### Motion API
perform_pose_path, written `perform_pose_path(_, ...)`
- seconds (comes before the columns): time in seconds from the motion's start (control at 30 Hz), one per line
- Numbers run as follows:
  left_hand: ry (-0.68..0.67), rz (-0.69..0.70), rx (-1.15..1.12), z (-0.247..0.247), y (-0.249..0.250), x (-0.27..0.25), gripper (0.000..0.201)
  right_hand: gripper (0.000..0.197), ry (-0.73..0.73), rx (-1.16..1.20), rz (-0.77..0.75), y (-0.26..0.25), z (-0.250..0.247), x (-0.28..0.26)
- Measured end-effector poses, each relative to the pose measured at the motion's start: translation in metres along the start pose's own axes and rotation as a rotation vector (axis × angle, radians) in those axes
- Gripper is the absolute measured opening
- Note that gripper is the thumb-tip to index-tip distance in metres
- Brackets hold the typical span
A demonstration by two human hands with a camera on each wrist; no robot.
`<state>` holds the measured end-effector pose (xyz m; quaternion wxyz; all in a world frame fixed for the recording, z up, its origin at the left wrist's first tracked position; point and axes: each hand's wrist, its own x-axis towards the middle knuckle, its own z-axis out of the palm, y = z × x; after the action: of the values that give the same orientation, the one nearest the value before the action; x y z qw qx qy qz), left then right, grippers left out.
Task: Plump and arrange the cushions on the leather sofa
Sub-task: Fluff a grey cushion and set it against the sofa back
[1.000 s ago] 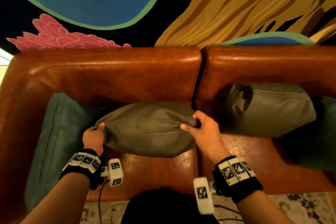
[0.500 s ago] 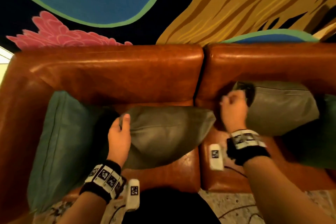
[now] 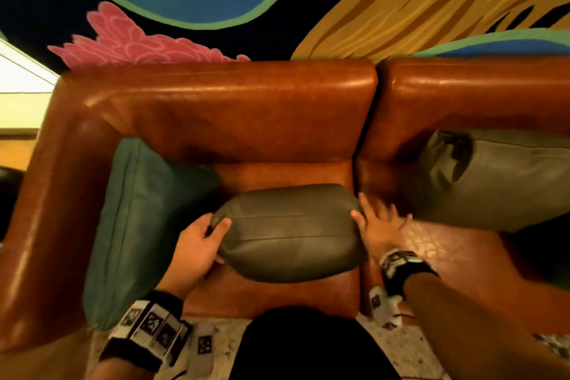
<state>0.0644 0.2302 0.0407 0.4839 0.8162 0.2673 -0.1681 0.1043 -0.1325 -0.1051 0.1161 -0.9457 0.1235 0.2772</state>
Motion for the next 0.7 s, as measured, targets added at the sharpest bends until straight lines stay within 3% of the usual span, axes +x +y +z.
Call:
perform_pose_path(0.07,0.064,-0.093,0.018,-0.006,-0.007,0.018,0.020,0.077,-0.127,0.316,0.135,0.008,-0.016,0.010)
perform_pose_path(0.1,0.075,-0.138,-0.003,-0.006,-0.003,0.027,0.030,0.068,-0.095,0.475,0.155,0.002,-0.028,0.011)
perform_pose_path(0.2,0.095,-0.094,0.049,0.007,0.024,0.037,0.060,0.037,0.197,0.703,0.068,-0.046,-0.063,-0.003)
perform_pose_path(0.27,0.112,0.015,0.041,0.008,0.046,0.036,0.054,0.032,0.310,0.720,-0.105,-0.080,-0.079,-0.029)
perform_pose_path(0.33,0.109,0.052,-0.194,-0.004,0.057,0.036,0.041,0.030,0.367,0.683,-0.228,-0.078,-0.096,-0.046)
perform_pose_path(0.43,0.219,0.024,-0.379,-0.025,0.043,0.053,0.036,0.031,0.496,0.732,-0.174,-0.046,-0.130,-0.047)
perform_pose_path(0.53,0.028,0.141,-0.198,-0.009,0.040,0.051,0.035,0.033,0.425,0.712,-0.219,-0.051,-0.137,-0.053)
perform_pose_path(0.6,-0.062,0.130,-0.200,-0.006,0.046,0.047,0.025,0.032,0.337,0.708,-0.300,-0.047,-0.136,-0.062)
perform_pose_path(0.7,-0.005,0.033,-0.281,-0.013,0.041,0.058,0.021,0.036,0.378,0.779,-0.184,0.000,-0.140,-0.046)
